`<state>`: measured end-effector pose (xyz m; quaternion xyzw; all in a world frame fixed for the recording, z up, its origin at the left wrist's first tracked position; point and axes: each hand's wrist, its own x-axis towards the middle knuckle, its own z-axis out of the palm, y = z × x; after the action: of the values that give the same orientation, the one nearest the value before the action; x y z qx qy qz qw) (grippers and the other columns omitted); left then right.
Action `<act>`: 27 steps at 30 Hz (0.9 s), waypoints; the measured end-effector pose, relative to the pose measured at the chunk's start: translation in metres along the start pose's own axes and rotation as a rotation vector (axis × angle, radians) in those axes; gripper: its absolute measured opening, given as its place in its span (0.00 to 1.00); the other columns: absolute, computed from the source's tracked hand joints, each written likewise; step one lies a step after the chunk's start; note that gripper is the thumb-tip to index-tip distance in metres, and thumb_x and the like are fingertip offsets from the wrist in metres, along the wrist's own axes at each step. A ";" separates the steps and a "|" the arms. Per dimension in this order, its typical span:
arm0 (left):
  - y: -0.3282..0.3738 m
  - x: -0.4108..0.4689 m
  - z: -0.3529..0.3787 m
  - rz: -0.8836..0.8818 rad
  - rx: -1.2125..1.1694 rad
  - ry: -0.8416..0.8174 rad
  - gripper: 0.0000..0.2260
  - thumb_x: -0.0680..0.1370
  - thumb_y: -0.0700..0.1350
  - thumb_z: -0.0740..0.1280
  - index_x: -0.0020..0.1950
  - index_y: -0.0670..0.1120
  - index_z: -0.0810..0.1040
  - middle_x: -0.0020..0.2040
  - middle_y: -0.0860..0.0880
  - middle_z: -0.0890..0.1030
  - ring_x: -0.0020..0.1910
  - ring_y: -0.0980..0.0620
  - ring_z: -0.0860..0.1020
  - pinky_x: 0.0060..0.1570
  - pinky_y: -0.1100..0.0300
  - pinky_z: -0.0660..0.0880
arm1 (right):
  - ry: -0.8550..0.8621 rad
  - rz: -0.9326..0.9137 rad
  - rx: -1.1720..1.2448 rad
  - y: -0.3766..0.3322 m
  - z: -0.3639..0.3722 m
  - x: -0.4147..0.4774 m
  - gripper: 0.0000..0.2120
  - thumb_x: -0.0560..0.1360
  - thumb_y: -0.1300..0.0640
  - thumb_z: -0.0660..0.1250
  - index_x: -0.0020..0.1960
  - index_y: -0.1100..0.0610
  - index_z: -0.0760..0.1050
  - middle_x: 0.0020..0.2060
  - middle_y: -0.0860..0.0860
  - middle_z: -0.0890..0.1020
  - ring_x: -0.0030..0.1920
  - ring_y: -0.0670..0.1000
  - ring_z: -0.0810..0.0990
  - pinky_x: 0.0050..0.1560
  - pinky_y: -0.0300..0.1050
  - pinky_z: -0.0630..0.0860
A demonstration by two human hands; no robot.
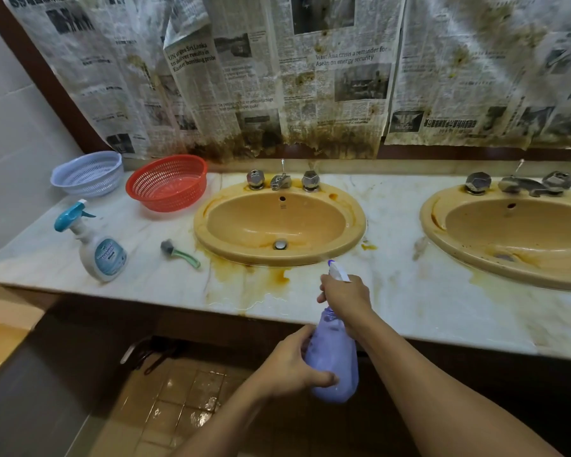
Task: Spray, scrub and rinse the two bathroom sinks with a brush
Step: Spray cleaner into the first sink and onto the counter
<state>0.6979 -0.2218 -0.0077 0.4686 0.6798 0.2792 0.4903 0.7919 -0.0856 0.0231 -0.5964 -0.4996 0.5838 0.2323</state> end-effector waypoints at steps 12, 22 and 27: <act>0.045 0.055 0.010 0.074 0.180 -0.081 0.39 0.67 0.56 0.78 0.75 0.54 0.68 0.69 0.53 0.75 0.65 0.52 0.75 0.60 0.54 0.79 | 0.064 -0.115 0.003 -0.017 -0.065 0.023 0.03 0.79 0.50 0.64 0.49 0.47 0.76 0.41 0.50 0.86 0.39 0.52 0.78 0.37 0.43 0.72; 0.045 0.075 0.009 0.112 0.122 -0.054 0.35 0.67 0.55 0.78 0.72 0.56 0.69 0.65 0.54 0.76 0.62 0.55 0.76 0.60 0.51 0.80 | -0.001 -0.185 -0.056 -0.026 -0.069 0.040 0.12 0.80 0.45 0.65 0.60 0.48 0.75 0.41 0.53 0.85 0.40 0.52 0.79 0.46 0.49 0.77; 0.030 0.074 -0.005 0.085 0.064 -0.010 0.36 0.65 0.57 0.79 0.70 0.58 0.69 0.65 0.56 0.77 0.63 0.53 0.77 0.60 0.49 0.81 | -0.046 -0.183 -0.053 -0.038 -0.039 0.044 0.13 0.79 0.47 0.66 0.63 0.45 0.76 0.43 0.53 0.86 0.42 0.50 0.78 0.42 0.42 0.78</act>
<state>0.6985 -0.1416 -0.0112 0.5140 0.6655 0.2754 0.4659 0.8079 -0.0204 0.0435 -0.5405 -0.5724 0.5603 0.2574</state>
